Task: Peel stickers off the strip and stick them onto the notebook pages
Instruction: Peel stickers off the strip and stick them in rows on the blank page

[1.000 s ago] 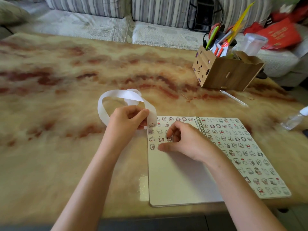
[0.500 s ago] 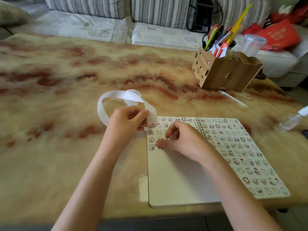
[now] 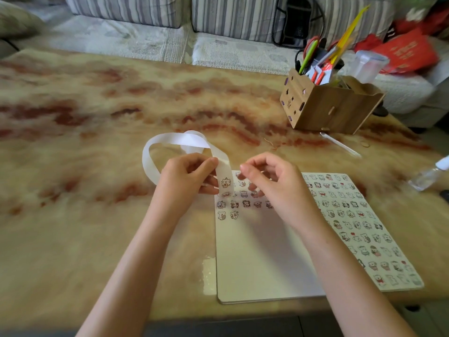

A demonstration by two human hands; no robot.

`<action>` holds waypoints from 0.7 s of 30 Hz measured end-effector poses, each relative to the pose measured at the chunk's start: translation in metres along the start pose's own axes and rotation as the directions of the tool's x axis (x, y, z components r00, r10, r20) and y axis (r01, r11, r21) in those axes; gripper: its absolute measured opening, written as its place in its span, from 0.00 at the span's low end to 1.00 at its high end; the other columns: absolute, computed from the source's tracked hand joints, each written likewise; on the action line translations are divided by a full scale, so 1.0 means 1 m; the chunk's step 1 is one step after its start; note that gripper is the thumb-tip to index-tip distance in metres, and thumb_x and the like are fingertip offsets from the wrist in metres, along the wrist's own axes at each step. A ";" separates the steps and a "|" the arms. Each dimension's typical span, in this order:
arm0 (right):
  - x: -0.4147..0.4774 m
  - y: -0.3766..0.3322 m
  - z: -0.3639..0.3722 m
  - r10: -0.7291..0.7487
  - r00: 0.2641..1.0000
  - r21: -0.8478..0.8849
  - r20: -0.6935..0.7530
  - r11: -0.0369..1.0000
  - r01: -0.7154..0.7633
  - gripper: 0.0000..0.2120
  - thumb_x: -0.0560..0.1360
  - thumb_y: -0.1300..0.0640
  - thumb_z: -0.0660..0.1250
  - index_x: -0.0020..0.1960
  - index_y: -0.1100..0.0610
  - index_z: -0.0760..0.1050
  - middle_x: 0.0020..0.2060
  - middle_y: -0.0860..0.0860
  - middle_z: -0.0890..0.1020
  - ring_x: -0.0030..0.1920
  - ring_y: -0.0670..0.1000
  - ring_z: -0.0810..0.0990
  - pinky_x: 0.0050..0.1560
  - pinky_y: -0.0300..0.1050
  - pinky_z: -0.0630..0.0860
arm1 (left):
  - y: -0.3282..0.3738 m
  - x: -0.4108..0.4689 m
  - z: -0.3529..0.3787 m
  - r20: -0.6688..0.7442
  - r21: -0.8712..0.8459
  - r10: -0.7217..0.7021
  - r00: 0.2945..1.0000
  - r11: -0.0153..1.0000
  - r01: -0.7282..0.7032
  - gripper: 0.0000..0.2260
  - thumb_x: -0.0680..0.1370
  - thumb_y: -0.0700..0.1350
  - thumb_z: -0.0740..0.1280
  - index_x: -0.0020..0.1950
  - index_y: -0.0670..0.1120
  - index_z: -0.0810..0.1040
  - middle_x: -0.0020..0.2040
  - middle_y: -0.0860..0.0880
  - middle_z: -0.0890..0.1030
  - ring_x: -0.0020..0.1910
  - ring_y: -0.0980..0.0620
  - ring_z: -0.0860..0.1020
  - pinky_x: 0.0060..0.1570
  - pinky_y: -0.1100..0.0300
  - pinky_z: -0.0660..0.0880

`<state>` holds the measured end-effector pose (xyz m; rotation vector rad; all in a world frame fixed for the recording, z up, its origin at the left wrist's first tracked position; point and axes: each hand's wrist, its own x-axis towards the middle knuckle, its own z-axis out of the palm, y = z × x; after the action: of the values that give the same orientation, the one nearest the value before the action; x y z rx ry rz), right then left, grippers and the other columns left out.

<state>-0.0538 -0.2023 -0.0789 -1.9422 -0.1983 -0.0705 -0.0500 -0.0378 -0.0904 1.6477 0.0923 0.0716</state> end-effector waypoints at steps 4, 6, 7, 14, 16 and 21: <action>-0.002 -0.001 0.007 -0.075 0.997 0.012 0.016 0.997 0.074 0.03 0.72 0.60 0.73 0.43 0.55 0.79 0.36 0.47 0.82 0.34 0.41 0.76 0.37 0.38 0.74 | 0.000 0.000 0.001 -0.001 -0.018 0.007 1.000 1.000 -0.007 0.09 0.79 0.41 0.64 0.47 0.36 0.81 0.41 0.40 0.83 0.34 0.53 0.82 0.35 0.62 0.80; -0.002 -0.001 0.010 -0.077 0.997 0.008 0.008 0.997 0.076 0.05 0.71 0.62 0.73 0.42 0.53 0.79 0.35 0.46 0.82 0.34 0.42 0.76 0.38 0.43 0.75 | 0.000 0.001 0.000 -0.007 -0.019 0.010 1.000 1.000 -0.010 0.09 0.79 0.41 0.65 0.47 0.36 0.81 0.41 0.40 0.84 0.35 0.51 0.82 0.36 0.62 0.80; -0.002 -0.001 0.010 -0.075 0.997 0.011 0.001 0.997 0.075 0.06 0.71 0.63 0.73 0.41 0.53 0.79 0.35 0.46 0.82 0.34 0.42 0.77 0.39 0.45 0.76 | 0.000 0.001 0.000 -0.008 -0.022 0.010 1.000 1.000 -0.010 0.10 0.79 0.42 0.65 0.47 0.36 0.81 0.41 0.40 0.84 0.36 0.51 0.82 0.35 0.63 0.80; -0.001 0.000 0.010 -0.052 0.999 0.105 -0.017 0.993 0.053 0.06 0.72 0.66 0.71 0.43 0.56 0.80 0.34 0.49 0.83 0.33 0.44 0.78 0.36 0.36 0.77 | 0.002 0.000 0.003 0.029 -0.075 -0.016 0.999 0.997 0.018 0.14 0.80 0.44 0.63 0.46 0.34 0.80 0.39 0.40 0.83 0.36 0.51 0.81 0.36 0.62 0.81; 0.000 0.000 0.009 -0.056 0.998 0.114 -0.030 0.992 0.059 0.06 0.72 0.66 0.71 0.43 0.55 0.81 0.34 0.48 0.83 0.33 0.44 0.79 0.37 0.35 0.76 | 0.003 -0.001 0.003 0.055 -0.093 -0.031 0.998 0.995 0.036 0.14 0.79 0.46 0.64 0.44 0.36 0.81 0.36 0.43 0.83 0.35 0.53 0.81 0.37 0.61 0.81; 0.000 0.001 0.008 -0.085 0.995 0.071 -0.042 0.994 0.088 0.06 0.72 0.66 0.71 0.43 0.56 0.82 0.32 0.45 0.82 0.32 0.42 0.78 0.36 0.34 0.76 | 0.000 -0.002 0.003 0.108 -0.014 -0.009 0.994 1.000 0.011 0.07 0.76 0.42 0.68 0.43 0.39 0.82 0.37 0.44 0.83 0.37 0.55 0.81 0.42 0.62 0.81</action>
<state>-0.0542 -0.1950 -0.0831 -1.8577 -0.2560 -0.1563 -0.0521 -0.0410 -0.0905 1.6329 0.0175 -0.0241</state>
